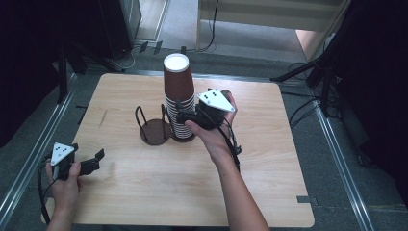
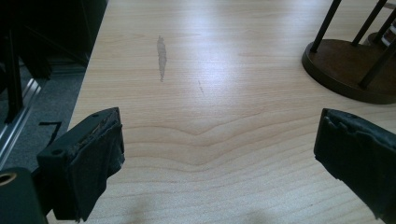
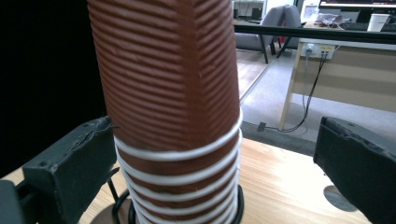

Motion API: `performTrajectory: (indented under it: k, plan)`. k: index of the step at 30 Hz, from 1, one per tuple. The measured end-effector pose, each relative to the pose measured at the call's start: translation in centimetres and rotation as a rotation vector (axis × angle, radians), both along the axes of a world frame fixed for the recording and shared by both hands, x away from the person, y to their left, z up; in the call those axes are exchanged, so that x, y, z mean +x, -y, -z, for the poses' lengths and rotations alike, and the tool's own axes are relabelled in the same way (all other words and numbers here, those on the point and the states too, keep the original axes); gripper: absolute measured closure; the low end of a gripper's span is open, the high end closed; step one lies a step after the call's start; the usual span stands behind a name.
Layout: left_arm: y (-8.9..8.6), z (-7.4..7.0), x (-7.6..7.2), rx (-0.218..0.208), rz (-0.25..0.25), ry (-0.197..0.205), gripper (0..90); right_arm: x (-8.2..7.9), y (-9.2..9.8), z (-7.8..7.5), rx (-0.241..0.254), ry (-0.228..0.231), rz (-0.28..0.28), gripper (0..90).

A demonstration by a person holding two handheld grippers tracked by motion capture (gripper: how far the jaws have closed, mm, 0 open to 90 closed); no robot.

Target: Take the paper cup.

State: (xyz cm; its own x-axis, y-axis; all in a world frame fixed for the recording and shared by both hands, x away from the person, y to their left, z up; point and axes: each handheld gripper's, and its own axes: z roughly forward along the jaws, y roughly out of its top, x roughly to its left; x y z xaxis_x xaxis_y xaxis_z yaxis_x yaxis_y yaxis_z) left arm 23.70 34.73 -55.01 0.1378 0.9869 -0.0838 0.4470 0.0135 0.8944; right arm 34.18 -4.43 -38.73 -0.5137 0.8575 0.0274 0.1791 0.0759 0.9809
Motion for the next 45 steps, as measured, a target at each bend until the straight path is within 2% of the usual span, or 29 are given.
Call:
performTrajectory:
  k: [3,4,10,20,25,34,39,40,45]
  plan:
    - [0.0,0.0,0.0,-0.001,0.003,-0.002,2.5,0.2,-0.4,0.1,0.005,-0.001,0.003,0.0]
    - [0.0,0.0,0.0,0.002,0.005,-0.003,2.5,0.3,-0.6,0.1,0.005,0.0,0.023,0.0]
    - [0.0,0.0,0.0,0.0,0.005,-0.003,2.5,1.1,-1.8,0.3,0.026,0.009,0.011,0.0]
    - [0.1,0.0,0.0,0.005,0.005,-0.006,3.0,2.1,-3.3,-0.1,0.016,0.028,0.013,0.0]
    - [0.1,0.0,0.0,0.003,0.004,-0.009,3.8,2.4,-3.7,-0.3,0.009,0.032,0.011,0.0]
    - [0.1,0.0,0.1,0.006,0.007,-0.014,3.8,3.0,-4.1,-0.5,0.03,0.043,0.022,0.7]
    - [0.1,0.0,0.1,0.009,0.007,-0.018,3.8,3.3,-4.4,-0.3,0.026,0.044,0.025,5.9]
    - [0.1,0.0,0.1,0.008,0.007,-0.019,3.8,3.3,-4.4,-0.3,0.028,0.049,0.023,9.5]
    - [0.1,0.0,0.1,0.004,0.004,-0.019,3.8,3.2,-4.5,-0.5,0.019,0.062,0.021,10.3]
